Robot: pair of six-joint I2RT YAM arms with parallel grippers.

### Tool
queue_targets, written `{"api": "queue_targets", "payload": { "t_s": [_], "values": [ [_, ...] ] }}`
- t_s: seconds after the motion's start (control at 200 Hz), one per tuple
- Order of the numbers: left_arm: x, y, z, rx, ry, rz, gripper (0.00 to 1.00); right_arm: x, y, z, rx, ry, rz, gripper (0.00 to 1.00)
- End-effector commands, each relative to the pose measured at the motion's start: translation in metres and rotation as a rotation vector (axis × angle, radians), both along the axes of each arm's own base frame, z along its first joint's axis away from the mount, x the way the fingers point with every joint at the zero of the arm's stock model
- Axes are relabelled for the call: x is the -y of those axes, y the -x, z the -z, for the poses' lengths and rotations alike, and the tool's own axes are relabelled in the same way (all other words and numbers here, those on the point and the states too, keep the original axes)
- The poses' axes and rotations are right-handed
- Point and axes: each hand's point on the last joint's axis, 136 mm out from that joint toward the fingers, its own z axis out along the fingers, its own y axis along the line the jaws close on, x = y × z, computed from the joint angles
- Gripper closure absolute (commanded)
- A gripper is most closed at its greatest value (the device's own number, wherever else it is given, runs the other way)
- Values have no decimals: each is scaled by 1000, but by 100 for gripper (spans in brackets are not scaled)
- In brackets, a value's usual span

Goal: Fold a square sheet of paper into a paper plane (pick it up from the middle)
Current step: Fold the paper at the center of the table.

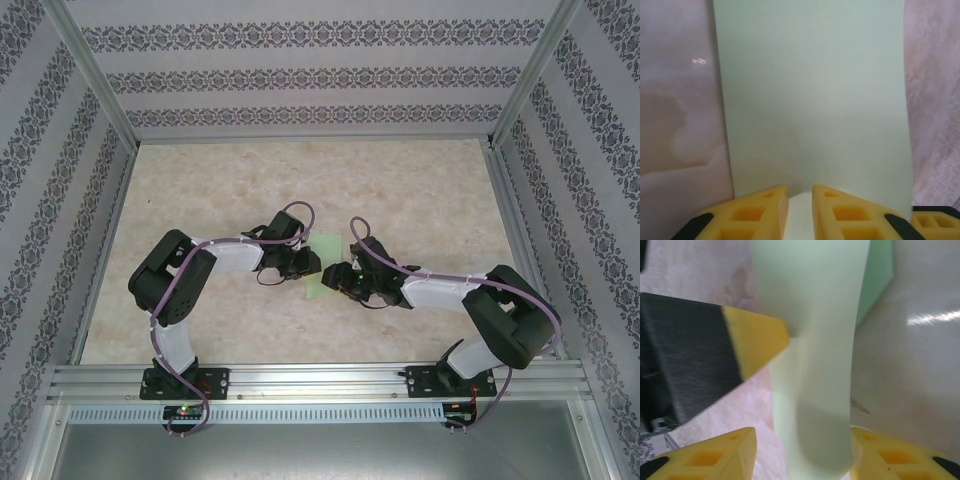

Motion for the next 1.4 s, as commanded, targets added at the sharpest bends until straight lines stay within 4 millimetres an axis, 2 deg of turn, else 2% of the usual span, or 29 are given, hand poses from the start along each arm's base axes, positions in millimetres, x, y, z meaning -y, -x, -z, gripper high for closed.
{"api": "queue_targets", "payload": {
  "t_s": [0.0,0.225,0.45,0.734,0.894,1.009,1.109,1.179,1.394],
  "values": [
    [-22,21,41,-82,-128,-14,77,-8,-14,-20,97,-52,-8,50],
    [-22,20,40,-83,-131,-16,77,5,-27,-13,89,-25,27,49],
    [-20,19,37,-78,-127,-14,77,3,-9,4,-39,-16,33,53],
    [-22,22,37,-79,-126,-9,77,8,2,9,-115,-40,84,72],
    [-17,18,24,-46,-104,11,77,21,9,13,-145,26,121,86],
    [-9,10,4,15,-76,65,75,25,16,13,-156,47,116,100],
    [-1,-1,-18,83,-51,97,72,28,25,13,-180,70,82,100],
    [-1,-7,-26,110,-66,104,72,32,31,13,-194,95,64,100],
    [-4,-7,-10,83,-113,116,74,36,38,10,-202,116,37,100]
  ]
}}
